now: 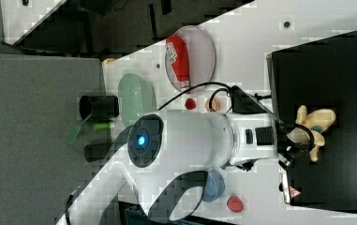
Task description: Pick banana from table and place on oven.
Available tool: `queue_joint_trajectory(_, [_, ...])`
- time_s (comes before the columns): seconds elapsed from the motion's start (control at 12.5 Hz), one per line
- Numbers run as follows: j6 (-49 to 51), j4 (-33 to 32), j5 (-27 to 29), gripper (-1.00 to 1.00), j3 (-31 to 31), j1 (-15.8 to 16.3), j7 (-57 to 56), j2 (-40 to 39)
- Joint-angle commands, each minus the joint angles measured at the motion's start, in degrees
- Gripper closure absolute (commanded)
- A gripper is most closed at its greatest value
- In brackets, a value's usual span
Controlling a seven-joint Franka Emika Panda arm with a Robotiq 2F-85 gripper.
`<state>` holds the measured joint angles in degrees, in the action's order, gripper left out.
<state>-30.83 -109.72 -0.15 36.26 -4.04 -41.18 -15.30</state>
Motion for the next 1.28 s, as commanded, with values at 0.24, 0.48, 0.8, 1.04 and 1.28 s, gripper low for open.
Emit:
queue_joint_trajectory(0.24, [-0.8,3.8,-0.3,-1.00,-0.4,0.8,-2.8,3.7])
queue_joint_trajectory(0.48, [3.8,8.4,-0.3,-1.00,-1.1,2.0,-6.1,7.8])
queue_joint_trajectory(0.8, [14.5,10.8,-0.4,-1.00,-6.8,5.3,2.6,15.6])
queue_joint_trajectory(1.04, [29.4,10.3,-0.9,-1.00,-22.2,7.1,33.8,21.6])
queue_joint_trajectory(1.28, [29.5,10.2,-1.3,-1.00,-28.7,7.1,42.0,23.2])
